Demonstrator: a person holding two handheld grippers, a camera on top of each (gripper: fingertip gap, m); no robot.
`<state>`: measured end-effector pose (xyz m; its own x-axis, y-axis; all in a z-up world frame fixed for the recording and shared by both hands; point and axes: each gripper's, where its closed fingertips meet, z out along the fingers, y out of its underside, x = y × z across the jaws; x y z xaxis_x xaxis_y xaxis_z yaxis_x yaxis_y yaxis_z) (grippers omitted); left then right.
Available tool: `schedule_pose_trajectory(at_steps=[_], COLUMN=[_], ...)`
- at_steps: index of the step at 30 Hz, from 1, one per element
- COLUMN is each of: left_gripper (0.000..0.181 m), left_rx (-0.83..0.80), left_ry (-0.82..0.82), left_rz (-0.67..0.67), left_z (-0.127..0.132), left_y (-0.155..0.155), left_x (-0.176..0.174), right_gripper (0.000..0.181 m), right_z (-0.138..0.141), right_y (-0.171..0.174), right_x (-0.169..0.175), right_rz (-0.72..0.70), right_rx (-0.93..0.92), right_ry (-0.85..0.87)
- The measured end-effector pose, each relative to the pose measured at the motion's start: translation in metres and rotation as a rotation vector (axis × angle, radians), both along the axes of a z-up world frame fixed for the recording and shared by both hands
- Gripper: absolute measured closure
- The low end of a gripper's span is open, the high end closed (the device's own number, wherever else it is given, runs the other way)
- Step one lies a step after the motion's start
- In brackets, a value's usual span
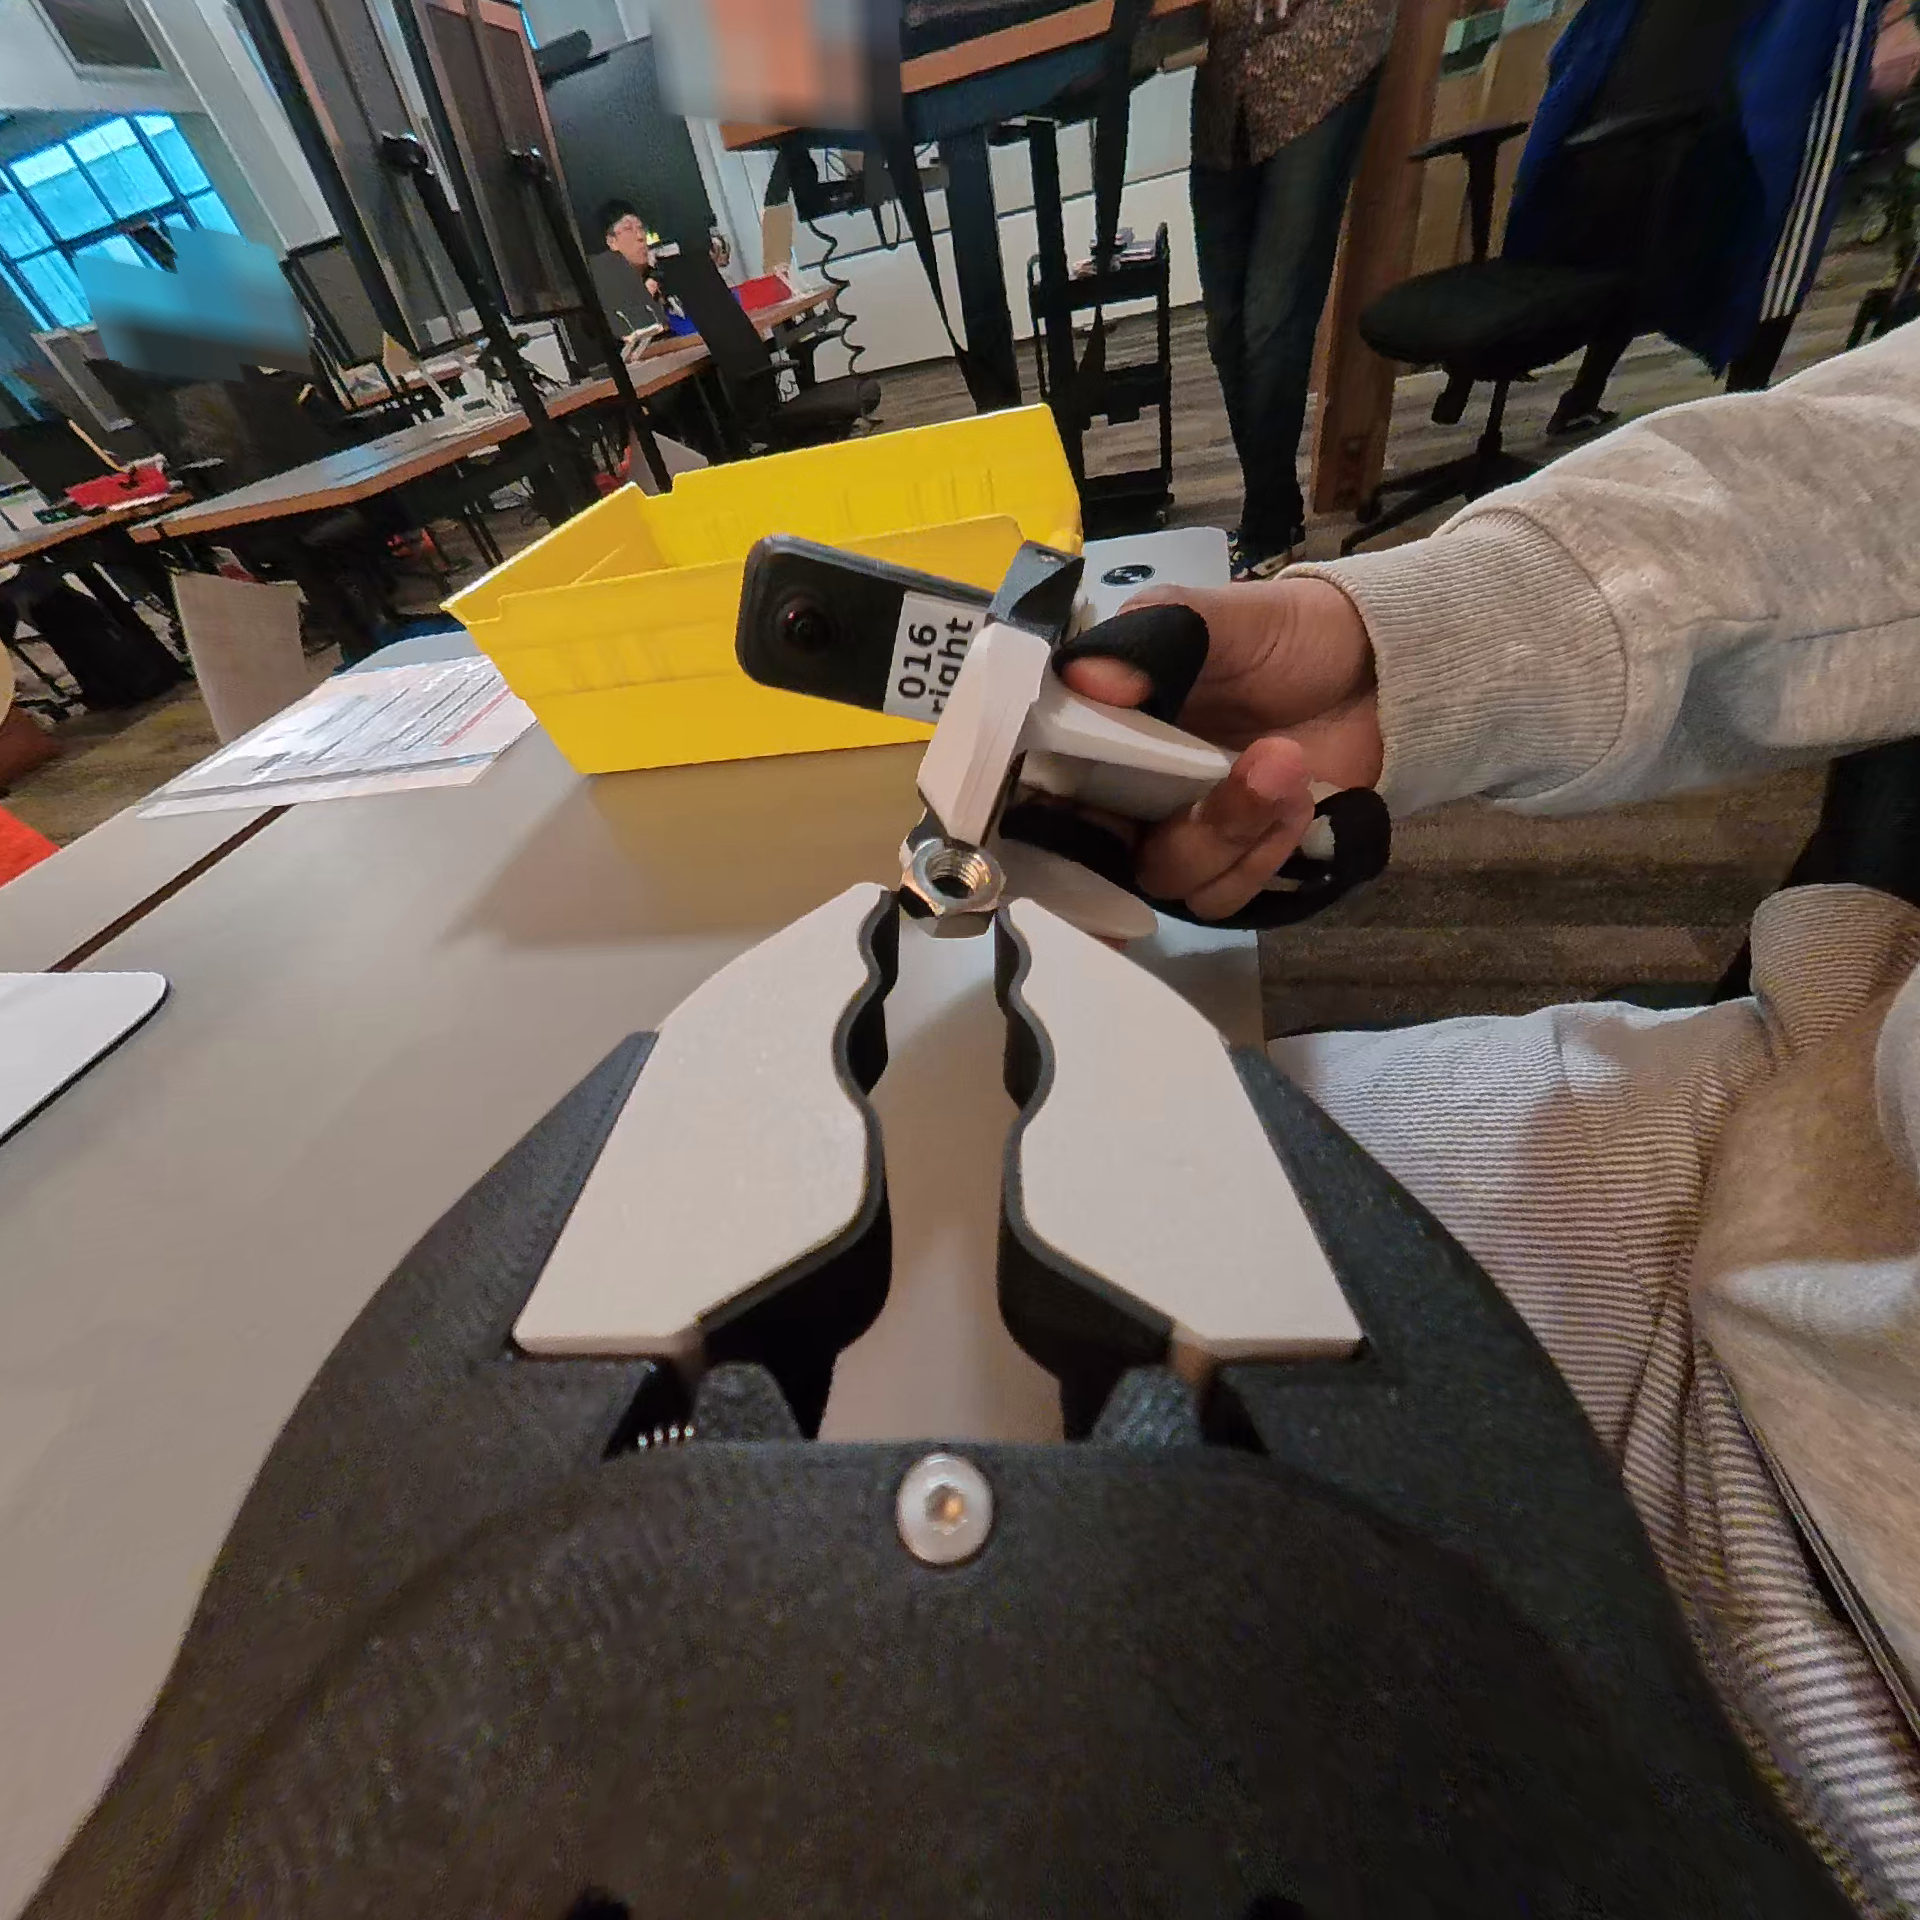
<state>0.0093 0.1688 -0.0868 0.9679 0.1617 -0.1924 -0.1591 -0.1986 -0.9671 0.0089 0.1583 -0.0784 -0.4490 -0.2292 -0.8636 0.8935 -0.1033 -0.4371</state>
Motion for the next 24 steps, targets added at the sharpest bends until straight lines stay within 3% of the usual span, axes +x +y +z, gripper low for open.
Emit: schedule_pose_trajectory(at_steps=[7, 24], left_gripper=[0.161, 0.163], left_rx=[0.033, 0.070], left_ry=[-0.013, -0.053], left_rz=[-0.032, -0.056], left_z=[0.0043, 0.0096], left_y=[0.0017, -0.0008], left_x=[0.0052, 0.0070], right_gripper=[0.173, 0.173], right_z=[-0.0012, 0.0067], right_y=[-0.0016, -0.0015], right_x=[0.0037, 0.0067], right_rz=[0.063, 0.100], right_rx=[-0.052, -0.126], right_ry=[-0.103, -0.145])
